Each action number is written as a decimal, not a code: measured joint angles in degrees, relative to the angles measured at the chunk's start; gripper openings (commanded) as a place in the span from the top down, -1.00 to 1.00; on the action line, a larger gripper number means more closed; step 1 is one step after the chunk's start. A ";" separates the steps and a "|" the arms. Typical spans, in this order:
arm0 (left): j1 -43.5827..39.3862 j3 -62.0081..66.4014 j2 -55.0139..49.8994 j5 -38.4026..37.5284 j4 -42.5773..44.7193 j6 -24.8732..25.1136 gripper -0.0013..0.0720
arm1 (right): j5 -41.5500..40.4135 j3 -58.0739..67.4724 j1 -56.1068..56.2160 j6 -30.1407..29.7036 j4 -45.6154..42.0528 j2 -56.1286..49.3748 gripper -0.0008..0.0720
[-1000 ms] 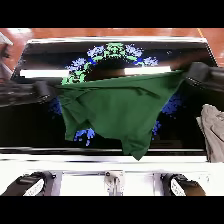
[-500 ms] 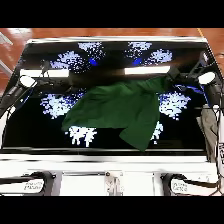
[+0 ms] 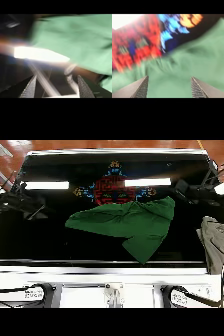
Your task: Fold the shirts.
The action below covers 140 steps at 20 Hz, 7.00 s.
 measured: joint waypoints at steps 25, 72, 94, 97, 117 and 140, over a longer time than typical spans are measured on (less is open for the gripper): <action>-9.20 -10.32 -14.03 24.15 -4.11 5.46 0.59 | 15.23 -5.97 -6.71 -4.04 -4.13 1.64 -0.77; -9.84 36.30 49.99 21.35 12.68 -0.50 0.87 | 7.45 32.46 -7.26 -5.31 -5.68 44.78 0.82; -9.84 -10.03 21.46 25.86 10.69 1.42 0.87 | -0.74 0.90 4.35 -1.60 -10.19 5.35 0.82; -10.47 -3.89 7.61 33.73 4.92 7.72 0.87 | -19.17 -0.02 9.35 -2.01 -11.85 -2.62 0.82; -12.87 13.44 -18.14 17.84 4.94 13.90 0.87 | -10.86 -0.57 7.32 4.72 -16.31 -12.09 0.82; 0.74 0.44 -6.73 -10.21 12.37 7.48 -0.74 | 29.35 -5.07 -7.54 1.25 -21.88 -2.58 -0.52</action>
